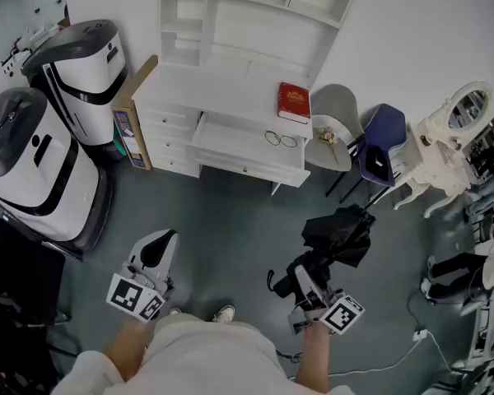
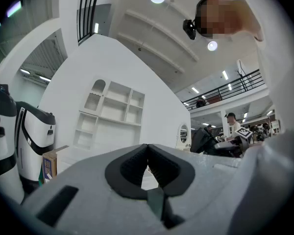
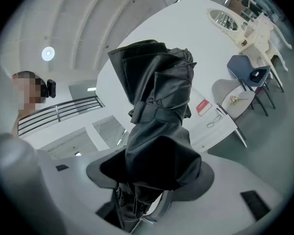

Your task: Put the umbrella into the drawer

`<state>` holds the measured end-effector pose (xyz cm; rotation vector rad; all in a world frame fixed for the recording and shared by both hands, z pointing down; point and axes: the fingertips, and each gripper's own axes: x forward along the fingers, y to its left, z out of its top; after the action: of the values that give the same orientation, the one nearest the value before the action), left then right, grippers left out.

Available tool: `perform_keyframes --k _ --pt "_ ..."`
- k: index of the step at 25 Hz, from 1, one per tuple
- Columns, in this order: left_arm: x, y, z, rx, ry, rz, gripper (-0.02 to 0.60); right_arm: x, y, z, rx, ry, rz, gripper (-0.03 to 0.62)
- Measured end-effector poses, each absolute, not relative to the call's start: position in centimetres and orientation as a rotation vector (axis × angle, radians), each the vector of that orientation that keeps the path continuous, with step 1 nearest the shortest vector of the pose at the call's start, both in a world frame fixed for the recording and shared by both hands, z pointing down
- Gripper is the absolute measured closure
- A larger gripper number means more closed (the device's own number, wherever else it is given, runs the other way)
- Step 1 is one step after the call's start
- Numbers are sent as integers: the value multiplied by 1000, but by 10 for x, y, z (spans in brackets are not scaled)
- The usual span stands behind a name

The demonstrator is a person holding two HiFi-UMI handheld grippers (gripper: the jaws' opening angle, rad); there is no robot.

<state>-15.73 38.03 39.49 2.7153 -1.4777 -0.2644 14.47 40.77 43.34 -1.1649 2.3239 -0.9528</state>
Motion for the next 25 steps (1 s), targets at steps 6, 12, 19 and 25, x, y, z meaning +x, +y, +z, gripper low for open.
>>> perform_keyframes --k 6,12,19,25 --pt "-154 383 403 2701 -1482 -248 566 149 410 438 -1128 2312 -979 327" --pt "-146 383 405 2697 -1493 -235 566 150 408 437 -1139 2399 -931 326" --pt "-129 376 406 2696 -1517 -220 566 160 398 430 -1081 2428 -896 324" --pt "-122 374 411 2682 -1543 -183 566 174 382 435 -1122 2488 -866 324"
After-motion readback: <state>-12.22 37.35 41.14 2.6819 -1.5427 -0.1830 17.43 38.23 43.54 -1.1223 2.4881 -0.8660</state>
